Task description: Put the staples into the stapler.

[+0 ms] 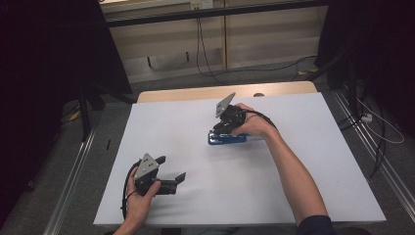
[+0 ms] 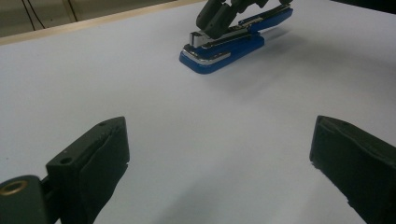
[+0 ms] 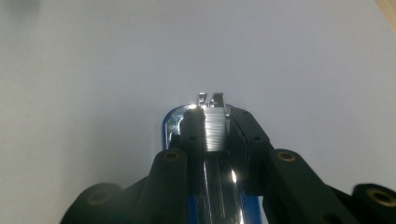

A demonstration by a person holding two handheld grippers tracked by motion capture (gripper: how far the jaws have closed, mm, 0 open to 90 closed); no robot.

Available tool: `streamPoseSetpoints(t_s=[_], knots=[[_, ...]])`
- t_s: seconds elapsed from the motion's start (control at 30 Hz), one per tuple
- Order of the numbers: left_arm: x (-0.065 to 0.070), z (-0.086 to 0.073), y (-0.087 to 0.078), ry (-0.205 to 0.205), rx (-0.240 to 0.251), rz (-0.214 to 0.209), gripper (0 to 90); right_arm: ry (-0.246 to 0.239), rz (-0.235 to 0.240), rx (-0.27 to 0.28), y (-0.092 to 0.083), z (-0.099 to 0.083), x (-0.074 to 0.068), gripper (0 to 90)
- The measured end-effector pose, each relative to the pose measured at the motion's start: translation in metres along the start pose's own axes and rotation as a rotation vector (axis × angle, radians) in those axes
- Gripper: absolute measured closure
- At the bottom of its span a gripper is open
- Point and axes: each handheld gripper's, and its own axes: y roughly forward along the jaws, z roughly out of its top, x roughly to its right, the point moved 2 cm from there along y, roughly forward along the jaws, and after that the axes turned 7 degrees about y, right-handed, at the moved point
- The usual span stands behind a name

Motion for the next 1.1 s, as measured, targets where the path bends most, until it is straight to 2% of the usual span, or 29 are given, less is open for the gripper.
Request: streamPoseSetpoints(t_s=[0.4,0.63,0.87,0.97,1.1], knots=[[-0.0001,-0.0001,0.0001,-0.005,0.001,-0.001,4.9,0.030,-0.005,0.014,-0.0010,-0.0004,0.0013,73.1],[-0.0004,-0.0003,0.0006,-0.004,0.001,0.000,4.9,0.095,-0.013,0.017,-0.0035,-0.0014,0.0012,67.0],[-0.0010,-0.0003,0.0000,-0.008,0.002,0.008,4.9,0.161,-0.055,0.060,-0.0058,-0.0032,0.0004,55.1],[-0.0011,-0.0002,0.0004,-0.009,0.004,0.009,4.9,0.207,-0.081,0.070,-0.0045,-0.0055,-0.0013,42.6],[-0.0009,0.0000,-0.0003,-0.013,0.005,0.009,4.8,0.246,-0.095,0.091,-0.0056,-0.0077,-0.0024,34.1]])
